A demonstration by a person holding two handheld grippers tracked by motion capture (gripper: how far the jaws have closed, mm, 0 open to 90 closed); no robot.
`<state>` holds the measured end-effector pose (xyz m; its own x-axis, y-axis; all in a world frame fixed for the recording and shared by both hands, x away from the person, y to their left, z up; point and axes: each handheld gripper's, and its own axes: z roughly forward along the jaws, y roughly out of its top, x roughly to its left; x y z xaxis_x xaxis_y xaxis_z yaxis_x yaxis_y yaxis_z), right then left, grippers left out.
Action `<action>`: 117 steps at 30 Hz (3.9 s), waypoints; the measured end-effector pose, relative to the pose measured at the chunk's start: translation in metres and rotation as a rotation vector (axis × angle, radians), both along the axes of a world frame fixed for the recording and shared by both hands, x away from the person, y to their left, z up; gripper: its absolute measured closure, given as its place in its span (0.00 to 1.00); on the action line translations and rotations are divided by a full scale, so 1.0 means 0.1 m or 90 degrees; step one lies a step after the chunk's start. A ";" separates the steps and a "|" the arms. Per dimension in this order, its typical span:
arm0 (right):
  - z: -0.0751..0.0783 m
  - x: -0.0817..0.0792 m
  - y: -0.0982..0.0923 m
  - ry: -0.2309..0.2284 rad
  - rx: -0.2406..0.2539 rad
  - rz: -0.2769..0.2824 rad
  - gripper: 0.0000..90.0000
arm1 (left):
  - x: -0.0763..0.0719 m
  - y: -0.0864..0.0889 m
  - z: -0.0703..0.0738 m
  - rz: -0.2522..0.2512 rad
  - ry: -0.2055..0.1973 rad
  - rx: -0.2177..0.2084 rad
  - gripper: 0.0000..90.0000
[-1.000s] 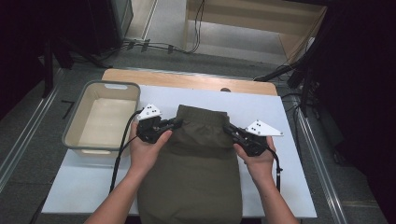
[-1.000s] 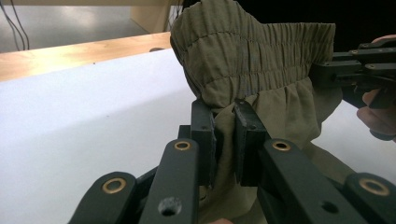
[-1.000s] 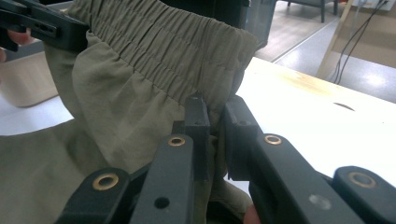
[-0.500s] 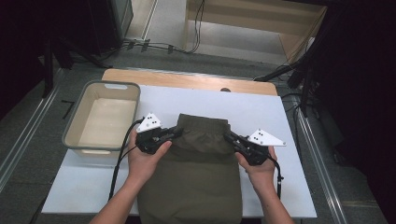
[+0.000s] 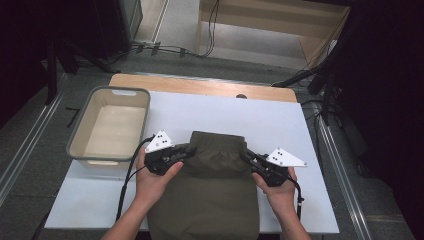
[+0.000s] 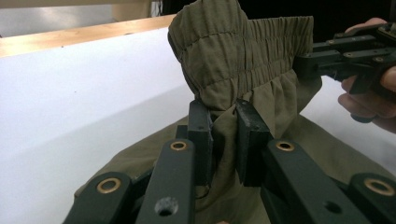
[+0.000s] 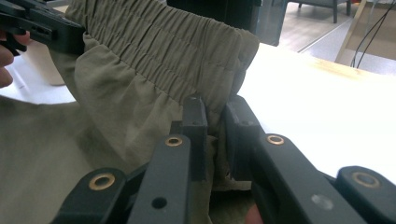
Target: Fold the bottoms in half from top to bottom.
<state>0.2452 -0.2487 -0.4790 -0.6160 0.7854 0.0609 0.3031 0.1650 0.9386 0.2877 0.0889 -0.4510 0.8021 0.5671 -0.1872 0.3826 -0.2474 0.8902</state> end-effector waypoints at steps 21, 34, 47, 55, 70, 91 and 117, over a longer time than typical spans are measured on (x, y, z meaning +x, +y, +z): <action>-0.18 -0.29 -0.01 0.004 -0.004 0.015 0.85 | -0.26 0.05 -0.17 -0.017 0.025 0.006 0.82; -0.23 -0.47 -0.01 0.009 -0.009 0.035 0.84 | -0.41 0.12 -0.23 -0.037 0.033 0.018 0.81; -0.33 -0.63 -0.02 0.021 -0.009 0.060 0.82 | -0.53 0.20 -0.28 -0.059 0.052 0.024 0.78; -0.35 -0.75 -0.02 0.024 -0.019 0.068 0.82 | -0.64 0.24 -0.28 -0.072 0.054 0.027 0.77; -0.33 -0.97 -0.12 0.071 -0.010 0.136 0.40 | -0.83 0.34 -0.32 -0.150 0.067 0.035 0.52; -0.04 -0.77 -0.17 0.086 0.027 0.048 0.00 | -0.71 0.33 -0.10 -0.124 0.039 -0.034 0.00; -0.11 0.12 -0.16 0.161 0.007 -0.017 0.03 | -0.53 0.24 -0.09 -0.118 0.040 -0.015 0.00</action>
<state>0.2573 -0.2651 -0.4896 -0.5590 0.7995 0.2199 0.5331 0.1434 0.8338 0.2349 0.1127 -0.4601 0.8789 0.4051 -0.2518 0.3873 -0.2980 0.8725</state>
